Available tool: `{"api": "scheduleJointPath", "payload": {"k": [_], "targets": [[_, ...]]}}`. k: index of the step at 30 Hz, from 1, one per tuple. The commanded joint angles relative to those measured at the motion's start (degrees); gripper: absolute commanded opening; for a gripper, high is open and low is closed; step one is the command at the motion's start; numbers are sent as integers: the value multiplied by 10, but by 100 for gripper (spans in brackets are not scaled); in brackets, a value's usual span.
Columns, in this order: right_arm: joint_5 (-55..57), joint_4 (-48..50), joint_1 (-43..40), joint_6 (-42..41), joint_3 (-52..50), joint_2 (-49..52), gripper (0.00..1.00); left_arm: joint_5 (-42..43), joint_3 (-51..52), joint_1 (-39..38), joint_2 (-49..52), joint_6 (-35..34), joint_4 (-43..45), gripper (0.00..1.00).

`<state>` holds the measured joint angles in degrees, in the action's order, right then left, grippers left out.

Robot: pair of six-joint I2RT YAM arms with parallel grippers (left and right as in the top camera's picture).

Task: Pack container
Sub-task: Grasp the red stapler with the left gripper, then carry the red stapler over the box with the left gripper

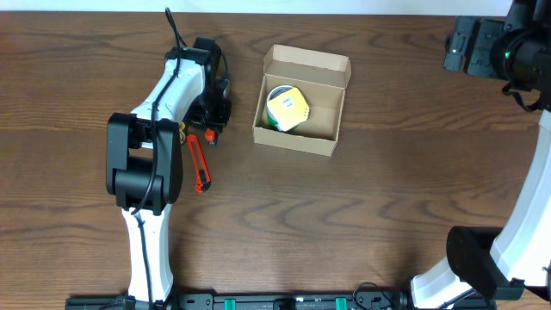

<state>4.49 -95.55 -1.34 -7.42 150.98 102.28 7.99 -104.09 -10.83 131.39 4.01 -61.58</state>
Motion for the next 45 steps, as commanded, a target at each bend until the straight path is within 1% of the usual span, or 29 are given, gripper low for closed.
{"api": "scheduleJointPath", "payload": {"k": [1, 6, 13, 17, 19, 24, 28, 31, 34, 36, 40, 45], "targets": [[0, -2, -5, -7, 0, 1, 99, 4, -49, -1, 1, -8, -32, 6], [0, -2, -5, -7, 0, 1, 99, 2, -148, -1, -1, -9, -124, 5], [0, -2, -5, -7, 0, 1, 99, -12, -335, -2, -1, -33, -259, 6], [0, -2, -5, -7, 0, 1, 99, -11, -461, -19, -1, -54, -339, 5], [0, -2, -5, -7, 0, 1, 99, -4, -509, -39, -6, -75, -352, 5], [0, -2, -5, -7, 0, 1, 99, 2, -530, -122, -49, -148, -350, 5], [0, -2, -5, -7, 0, 1, 99, -15, -529, -198, -53, -196, -352, 5], [0, -2, -5, -7, 0, 1, 99, -58, -525, -257, -47, -211, -350, 5], [0, -2, -5, -7, 0, 1, 99, -101, -522, -299, -37, -217, -350, 6], [0, -2, -5, -7, 0, 1, 99, -115, -521, -314, -27, -222, -350, 5], [0, -2, -5, -7, 0, 1, 99, -110, -520, -320, 6, -231, -350, 5], [0, -2, -5, -7, 0, 1, 99, -109, -520, -320, 54, -218, -337, 5]]}}
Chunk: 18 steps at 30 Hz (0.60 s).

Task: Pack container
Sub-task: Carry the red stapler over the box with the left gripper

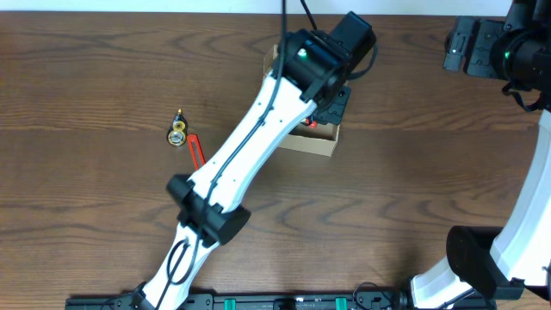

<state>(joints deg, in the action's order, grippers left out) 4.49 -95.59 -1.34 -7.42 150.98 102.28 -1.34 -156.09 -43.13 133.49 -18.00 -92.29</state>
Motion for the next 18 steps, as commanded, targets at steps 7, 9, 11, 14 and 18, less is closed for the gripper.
{"api": "scheduleJointPath", "payload": {"k": [7, 9, 11, 14, 18], "targets": [[0, -1, -5, -7, 0, 1, 99, 5, 0, 3, 79, 20, 3, 6], [0, -1, -5, -7, 0, 1, 99, 14, 0, 3, 90, 22, 10, 6], [0, -1, -5, -7, 0, 1, 99, 14, 0, 2, 98, 22, 15, 6], [0, -1, -5, -7, 0, 1, 99, 14, 0, 1, 110, 21, 21, 6], [0, -1, -5, -7, 0, 1, 99, 26, 0, 1, 125, 24, 31, 6]]}}
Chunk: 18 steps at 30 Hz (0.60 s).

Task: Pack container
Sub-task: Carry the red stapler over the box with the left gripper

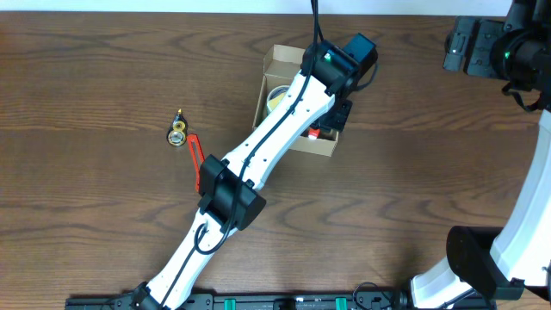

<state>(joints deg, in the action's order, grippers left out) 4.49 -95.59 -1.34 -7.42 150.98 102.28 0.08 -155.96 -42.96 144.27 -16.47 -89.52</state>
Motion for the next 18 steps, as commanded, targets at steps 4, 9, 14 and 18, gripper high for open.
{"api": "scheduleJointPath", "payload": {"k": [4, 9, 14, 18], "targets": [[0, -1, -5, -7, 0, 1, 99, 28, -1, -2, 33, 20, 18, 6], [0, -1, -5, -7, 0, 1, 99, 30, -1, -4, 43, 28, 33, 6], [0, -1, -5, -7, 0, 1, 99, 30, -1, -5, 44, 28, 43, 5], [0, -1, -5, -7, 0, 1, 99, 29, -1, -5, 44, 35, 45, 6]]}}
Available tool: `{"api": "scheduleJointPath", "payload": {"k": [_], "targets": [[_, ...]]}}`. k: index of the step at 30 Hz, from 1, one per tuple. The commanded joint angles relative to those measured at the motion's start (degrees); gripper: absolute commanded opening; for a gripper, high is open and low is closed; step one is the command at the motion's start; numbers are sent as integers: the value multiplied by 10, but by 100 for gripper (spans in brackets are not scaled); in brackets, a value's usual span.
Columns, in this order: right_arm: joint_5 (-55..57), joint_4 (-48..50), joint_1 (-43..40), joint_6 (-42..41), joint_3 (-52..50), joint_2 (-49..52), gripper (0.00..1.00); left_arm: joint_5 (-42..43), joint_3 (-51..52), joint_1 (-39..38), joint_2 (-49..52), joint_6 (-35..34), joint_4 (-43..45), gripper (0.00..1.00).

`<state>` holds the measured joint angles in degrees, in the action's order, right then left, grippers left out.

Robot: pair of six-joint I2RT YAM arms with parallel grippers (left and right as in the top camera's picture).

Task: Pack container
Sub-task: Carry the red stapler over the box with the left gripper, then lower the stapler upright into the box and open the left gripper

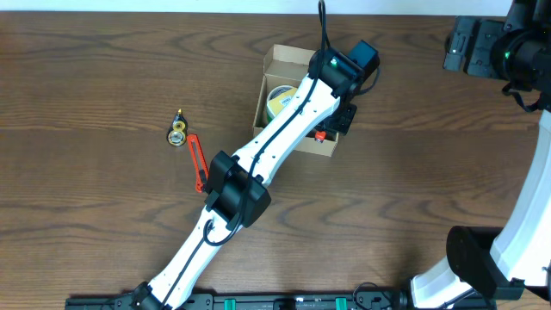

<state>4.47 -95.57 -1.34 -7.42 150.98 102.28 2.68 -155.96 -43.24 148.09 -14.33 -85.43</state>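
An open cardboard box [303,60] stands at the table's upper middle. Inside it on the left lies a yellow-green roll of tape [277,96]. A small red item [320,136] shows at the box's front right corner. My left arm reaches diagonally across the table, and my left gripper [343,121] hangs over the right side of the box, just right of the red item; its fingers look dark and their state is unclear. An orange utility knife [198,161] and a small yellow object [177,132] lie on the table to the left. My right gripper [462,47] is raised at the far right.
The left arm's white links [258,164] cover much of the box's front wall and the table from the box down to the lower left. The right arm's base [469,258] stands at the lower right.
My left gripper has shifted slightly right and toward the front over the box's right side. The red item shows a little further right at the front corner. The right arm has not moved.
My left gripper was at the left of the table, over small items beside the orange knife. Then it was over the box with a red item under it, leaving the knife and yellow object behind. It then sat lower at the box's right side, as now.
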Motion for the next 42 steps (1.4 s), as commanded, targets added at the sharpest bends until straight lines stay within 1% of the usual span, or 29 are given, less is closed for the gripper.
{"api": "scheduleJointPath", "payload": {"k": [1, 11, 23, 25, 30, 34, 38, 42], "targets": [[0, -1, -5, -7, 0, 1, 99, 3, -1, -2, 6, 16, 6, 5], [0, -1, -5, -7, 0, 1, 99, -18, -2, -2, 5, 46, 31, 6], [0, -1, -5, -7, 0, 1, 99, -22, -1, 0, 7, 38, 46, 6], [0, -1, -5, -7, 0, 1, 99, -34, -1, 2, 7, 26, 47, 6], [0, -1, -5, -7, 0, 1, 99, -32, 2, 14, 7, 0, 47, 5], [0, -1, -5, -7, 0, 1, 99, -32, 2, 17, 7, -8, 47, 5], [0, -1, -5, -7, 0, 1, 99, -31, 4, 17, 8, -38, 44, 6], [0, -1, -5, -7, 0, 1, 99, -30, 6, 17, 17, -40, 35, 6]]}}
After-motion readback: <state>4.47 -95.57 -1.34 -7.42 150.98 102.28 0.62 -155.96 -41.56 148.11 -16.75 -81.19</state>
